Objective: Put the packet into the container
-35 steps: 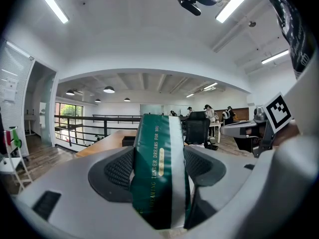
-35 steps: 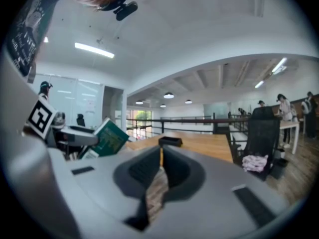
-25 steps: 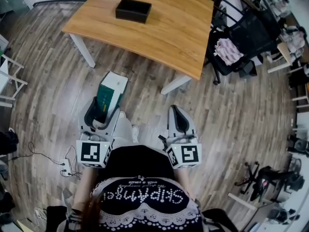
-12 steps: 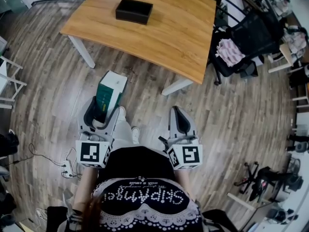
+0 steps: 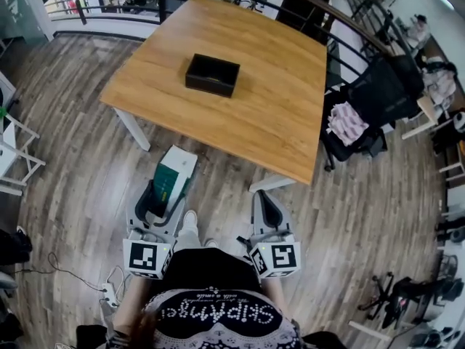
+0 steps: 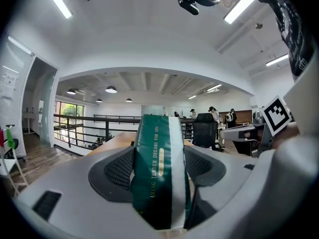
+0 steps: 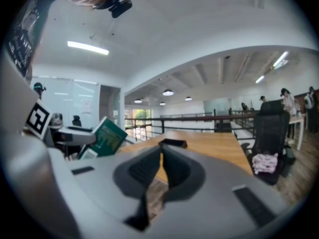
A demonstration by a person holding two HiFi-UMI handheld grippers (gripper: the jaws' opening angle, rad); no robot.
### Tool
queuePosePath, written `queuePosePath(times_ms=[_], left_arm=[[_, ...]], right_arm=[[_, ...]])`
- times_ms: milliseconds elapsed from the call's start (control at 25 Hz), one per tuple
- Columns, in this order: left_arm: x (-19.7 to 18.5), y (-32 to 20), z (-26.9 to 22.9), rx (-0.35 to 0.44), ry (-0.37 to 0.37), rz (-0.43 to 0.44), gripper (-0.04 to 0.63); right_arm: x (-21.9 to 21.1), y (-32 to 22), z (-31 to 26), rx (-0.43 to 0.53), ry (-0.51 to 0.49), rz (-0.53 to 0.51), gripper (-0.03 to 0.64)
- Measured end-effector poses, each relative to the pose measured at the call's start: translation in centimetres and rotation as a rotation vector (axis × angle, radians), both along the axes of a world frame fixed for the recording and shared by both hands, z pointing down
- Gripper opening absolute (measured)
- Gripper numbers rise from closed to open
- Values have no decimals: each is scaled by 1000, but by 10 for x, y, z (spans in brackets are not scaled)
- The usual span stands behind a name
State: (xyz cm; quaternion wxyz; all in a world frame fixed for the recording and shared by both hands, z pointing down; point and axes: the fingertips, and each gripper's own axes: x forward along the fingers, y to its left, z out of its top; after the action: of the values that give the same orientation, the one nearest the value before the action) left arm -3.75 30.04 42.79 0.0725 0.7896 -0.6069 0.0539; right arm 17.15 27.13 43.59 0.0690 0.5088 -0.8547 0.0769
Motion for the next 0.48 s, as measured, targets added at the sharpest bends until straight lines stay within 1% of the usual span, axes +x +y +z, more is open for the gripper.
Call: queuePosePath(times_ms=[200,480], left_arm=[[-26,-34,-5,11,-9,25,342],[-48,-65,-4,17,-9,32,342]], right_arm=[[-18,-30,-7,17,5,39,37],[-27,-53,4,-13,1,84,38]])
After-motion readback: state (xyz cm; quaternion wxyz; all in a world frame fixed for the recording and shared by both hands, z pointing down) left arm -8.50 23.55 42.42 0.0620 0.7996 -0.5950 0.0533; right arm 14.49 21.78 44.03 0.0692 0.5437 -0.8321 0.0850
